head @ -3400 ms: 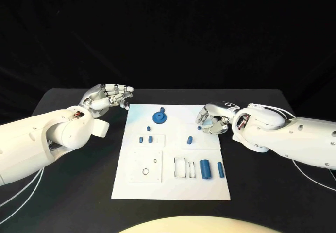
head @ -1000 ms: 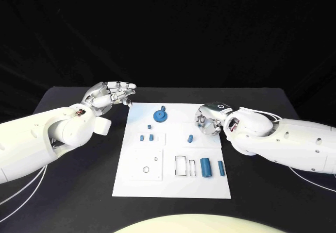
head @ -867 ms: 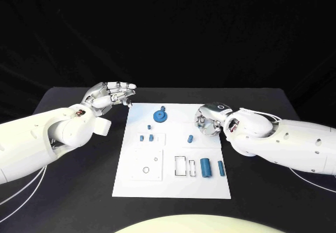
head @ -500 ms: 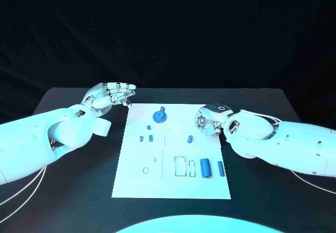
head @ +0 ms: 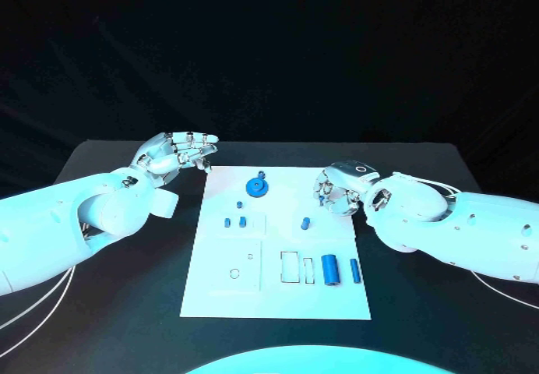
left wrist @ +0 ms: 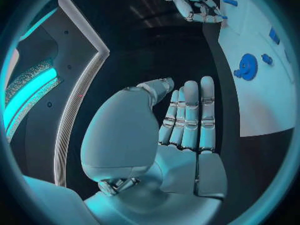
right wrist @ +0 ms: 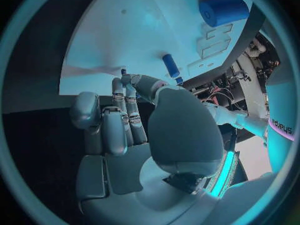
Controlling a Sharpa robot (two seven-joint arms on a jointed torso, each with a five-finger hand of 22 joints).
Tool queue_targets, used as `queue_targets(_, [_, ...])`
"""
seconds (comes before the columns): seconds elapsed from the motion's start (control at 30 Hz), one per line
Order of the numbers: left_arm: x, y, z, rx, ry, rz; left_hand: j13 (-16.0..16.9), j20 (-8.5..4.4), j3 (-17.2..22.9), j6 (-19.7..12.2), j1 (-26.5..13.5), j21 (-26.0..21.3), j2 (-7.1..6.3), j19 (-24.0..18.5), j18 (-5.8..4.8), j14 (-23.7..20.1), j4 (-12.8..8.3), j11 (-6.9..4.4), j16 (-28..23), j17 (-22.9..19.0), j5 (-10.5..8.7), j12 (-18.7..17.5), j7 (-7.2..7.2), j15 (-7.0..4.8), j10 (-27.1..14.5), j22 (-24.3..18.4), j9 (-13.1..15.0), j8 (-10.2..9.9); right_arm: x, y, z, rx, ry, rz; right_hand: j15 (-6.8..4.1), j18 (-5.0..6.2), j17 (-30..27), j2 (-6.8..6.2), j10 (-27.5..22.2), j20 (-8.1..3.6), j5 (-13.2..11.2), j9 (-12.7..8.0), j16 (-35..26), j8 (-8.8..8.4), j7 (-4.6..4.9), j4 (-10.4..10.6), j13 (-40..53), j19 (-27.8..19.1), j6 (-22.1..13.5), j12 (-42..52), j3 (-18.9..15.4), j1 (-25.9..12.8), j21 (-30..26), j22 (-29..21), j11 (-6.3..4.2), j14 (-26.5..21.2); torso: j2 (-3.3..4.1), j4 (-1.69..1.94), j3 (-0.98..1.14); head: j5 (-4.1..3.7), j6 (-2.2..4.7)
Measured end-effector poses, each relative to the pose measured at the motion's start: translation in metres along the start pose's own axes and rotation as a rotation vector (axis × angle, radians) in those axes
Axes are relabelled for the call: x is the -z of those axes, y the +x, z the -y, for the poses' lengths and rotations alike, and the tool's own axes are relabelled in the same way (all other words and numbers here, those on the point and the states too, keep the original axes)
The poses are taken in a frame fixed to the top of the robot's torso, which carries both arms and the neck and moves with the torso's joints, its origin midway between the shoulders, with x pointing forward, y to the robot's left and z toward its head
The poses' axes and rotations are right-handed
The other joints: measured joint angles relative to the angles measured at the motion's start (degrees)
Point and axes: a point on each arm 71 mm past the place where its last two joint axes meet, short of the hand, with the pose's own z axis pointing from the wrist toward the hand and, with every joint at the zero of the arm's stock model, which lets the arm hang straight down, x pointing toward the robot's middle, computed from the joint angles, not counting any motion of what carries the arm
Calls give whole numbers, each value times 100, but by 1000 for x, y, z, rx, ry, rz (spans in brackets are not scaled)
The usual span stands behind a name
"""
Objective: Assemble the parts on the task board
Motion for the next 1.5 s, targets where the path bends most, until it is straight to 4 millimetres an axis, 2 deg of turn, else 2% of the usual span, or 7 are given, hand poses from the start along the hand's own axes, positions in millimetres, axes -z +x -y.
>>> queue_targets(0.27, [0,-1,0,0,0,2,-5,0,0,0,0,0,0,0,0,0,0,0,0,0,0,0,0,0,0,-1,0,0,6,-11,-7,-19,-20,18,0,1,26,0,20,-21,0,0,22,31,0,46,-45,20,-1,-28,12,0,21,30,-20,0,0,0,-3,16,2])
queue_targets(0.33, [0,-1,0,0,0,2,-5,0,0,0,0,0,0,0,0,0,0,0,0,0,0,0,0,0,0,-1,0,0,8,-14,-14,-28,-37,22,0,-3,26,0,20,-21,0,0,22,32,-2,46,-45,20,-3,-38,12,0,24,31,-20,0,0,0,-3,29,20])
queue_targets(0.4, [0,-1,0,0,1,2,-5,0,0,0,0,0,0,0,-1,0,0,0,0,0,0,0,0,0,0,-1,0,0,10,-16,-22,-38,-56,24,0,-89,29,-1,20,-21,0,0,22,33,-2,46,-46,20,-3,-38,12,0,43,38,-20,0,0,-3,-3,53,34])
queue_targets(0.63, [-1,0,0,1,2,-1,-10,0,-16,0,0,0,0,0,-1,0,-16,0,0,0,0,1,0,0,0,-2,1,0,13,-18,-43,-60,-108,26,1,-88,32,-1,20,-20,0,2,22,32,-3,46,-49,21,-5,-39,12,0,43,38,-20,0,0,0,-3,104,45])
queue_targets(1.0, [-1,0,0,1,2,1,-10,0,-16,0,0,0,0,0,-1,0,-15,0,0,-5,0,1,0,0,0,-2,1,0,10,-18,-37,-56,-87,27,2,-88,37,-2,20,-21,-4,12,21,20,0,48,-51,20,-18,-48,14,0,43,37,-20,1,-2,-1,-11,97,23])
queue_targets(1.27, [-2,0,-1,1,2,0,-15,0,-16,0,0,0,0,0,0,0,-15,0,0,-5,0,1,0,0,0,3,1,1,9,-18,-44,-65,-103,34,3,-89,37,-3,40,-20,-10,26,19,11,-4,52,-49,20,-23,-50,18,0,43,36,-1,2,1,-6,-1,98,17])
queue_targets(1.5, [-2,0,-1,1,2,0,-17,0,-16,0,0,0,0,0,-1,0,-15,0,0,-5,0,1,0,0,0,3,1,1,8,-19,-54,-77,-127,43,-1,-88,36,-11,50,-20,1,25,18,37,-3,58,-50,20,-24,-62,24,-8,43,36,-11,-2,1,-6,-1,105,16])
